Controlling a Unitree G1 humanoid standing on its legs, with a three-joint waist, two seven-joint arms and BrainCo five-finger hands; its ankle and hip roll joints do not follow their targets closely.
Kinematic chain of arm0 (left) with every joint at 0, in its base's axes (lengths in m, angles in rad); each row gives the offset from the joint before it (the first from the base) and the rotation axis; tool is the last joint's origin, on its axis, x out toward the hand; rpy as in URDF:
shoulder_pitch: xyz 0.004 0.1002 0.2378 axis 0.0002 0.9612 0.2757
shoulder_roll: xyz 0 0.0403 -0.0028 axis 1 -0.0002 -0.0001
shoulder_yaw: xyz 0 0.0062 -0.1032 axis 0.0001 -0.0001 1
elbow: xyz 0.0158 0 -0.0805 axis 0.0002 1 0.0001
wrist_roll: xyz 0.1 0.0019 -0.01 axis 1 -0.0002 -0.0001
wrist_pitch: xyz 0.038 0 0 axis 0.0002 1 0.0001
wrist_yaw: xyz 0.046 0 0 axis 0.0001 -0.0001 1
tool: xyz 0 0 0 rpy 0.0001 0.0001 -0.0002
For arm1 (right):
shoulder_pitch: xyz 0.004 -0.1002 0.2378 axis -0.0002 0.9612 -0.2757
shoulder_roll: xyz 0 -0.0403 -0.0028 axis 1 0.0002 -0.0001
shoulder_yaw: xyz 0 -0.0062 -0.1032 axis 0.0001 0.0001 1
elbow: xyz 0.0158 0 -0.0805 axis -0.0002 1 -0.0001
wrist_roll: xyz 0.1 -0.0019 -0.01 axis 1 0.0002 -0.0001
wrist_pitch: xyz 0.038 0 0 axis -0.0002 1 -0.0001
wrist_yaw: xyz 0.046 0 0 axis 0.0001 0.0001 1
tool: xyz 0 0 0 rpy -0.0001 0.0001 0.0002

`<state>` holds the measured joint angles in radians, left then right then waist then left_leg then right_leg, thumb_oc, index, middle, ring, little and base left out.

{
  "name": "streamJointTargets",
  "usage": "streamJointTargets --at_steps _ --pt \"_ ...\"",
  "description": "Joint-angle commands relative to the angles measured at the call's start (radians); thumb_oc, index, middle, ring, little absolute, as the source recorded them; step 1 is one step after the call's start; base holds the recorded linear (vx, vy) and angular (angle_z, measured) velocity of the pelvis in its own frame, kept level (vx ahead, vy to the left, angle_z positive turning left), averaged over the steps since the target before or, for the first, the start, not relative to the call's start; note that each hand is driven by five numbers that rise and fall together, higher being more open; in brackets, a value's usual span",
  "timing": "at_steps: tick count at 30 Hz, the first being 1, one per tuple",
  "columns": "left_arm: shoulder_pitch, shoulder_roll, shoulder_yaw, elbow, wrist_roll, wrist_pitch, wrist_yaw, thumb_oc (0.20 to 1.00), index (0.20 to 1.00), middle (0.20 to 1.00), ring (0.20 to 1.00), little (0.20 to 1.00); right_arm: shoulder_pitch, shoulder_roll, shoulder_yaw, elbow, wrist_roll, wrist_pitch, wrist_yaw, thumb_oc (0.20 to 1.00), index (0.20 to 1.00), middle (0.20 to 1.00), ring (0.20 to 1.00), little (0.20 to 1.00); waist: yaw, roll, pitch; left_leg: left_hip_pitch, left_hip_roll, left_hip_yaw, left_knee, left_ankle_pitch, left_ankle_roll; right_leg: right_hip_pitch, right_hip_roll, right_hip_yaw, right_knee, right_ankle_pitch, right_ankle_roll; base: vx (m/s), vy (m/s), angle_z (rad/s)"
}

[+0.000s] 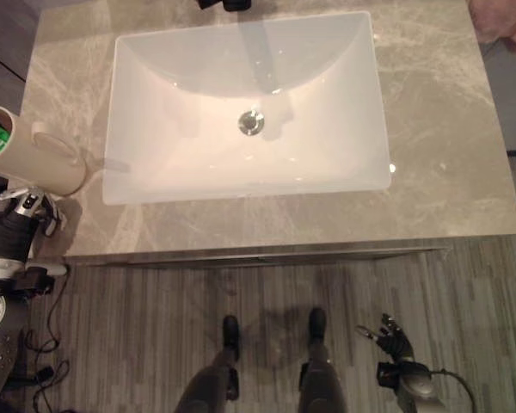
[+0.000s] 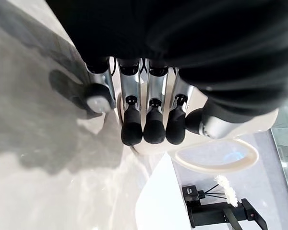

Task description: Put brush and paste in cup on sink, flatten towel.

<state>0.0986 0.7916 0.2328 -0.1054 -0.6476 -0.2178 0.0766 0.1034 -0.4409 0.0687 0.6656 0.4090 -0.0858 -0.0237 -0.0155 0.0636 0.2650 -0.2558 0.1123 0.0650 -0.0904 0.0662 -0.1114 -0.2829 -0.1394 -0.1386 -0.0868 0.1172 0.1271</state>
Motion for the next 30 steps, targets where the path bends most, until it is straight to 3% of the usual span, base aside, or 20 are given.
streamJointTargets --at_steps 1,30 --pt "-0.006 0.030 0.023 0.046 0.044 -0.021 0.021 0.200 0.200 0.200 0.200 0.200 -0.016 -0.013 -0.005 -0.009 -0.002 -0.036 -0.022 1.000 1.000 1.000 1.000 1.000 -0.020 -0.034 -0.010 -0.014 0.016 0.004 0.003 0.036 -0.034 0.006 -0.057 0.045 0.000 0.003 0.061 0.00 0.000 0.00" --pt "-0.166 0.097 0.026 0.136 0.087 -0.044 0.098 0.200 0.200 0.200 0.200 0.200 -0.034 -0.016 0.020 0.025 -0.027 -0.040 -0.029 1.000 1.000 1.000 1.000 1.000 -0.043 -0.068 0.015 -0.081 0.026 0.005 0.003 0.044 -0.037 -0.081 -0.040 0.075 0.000 0.021 0.062 0.00 -0.001 -0.02"
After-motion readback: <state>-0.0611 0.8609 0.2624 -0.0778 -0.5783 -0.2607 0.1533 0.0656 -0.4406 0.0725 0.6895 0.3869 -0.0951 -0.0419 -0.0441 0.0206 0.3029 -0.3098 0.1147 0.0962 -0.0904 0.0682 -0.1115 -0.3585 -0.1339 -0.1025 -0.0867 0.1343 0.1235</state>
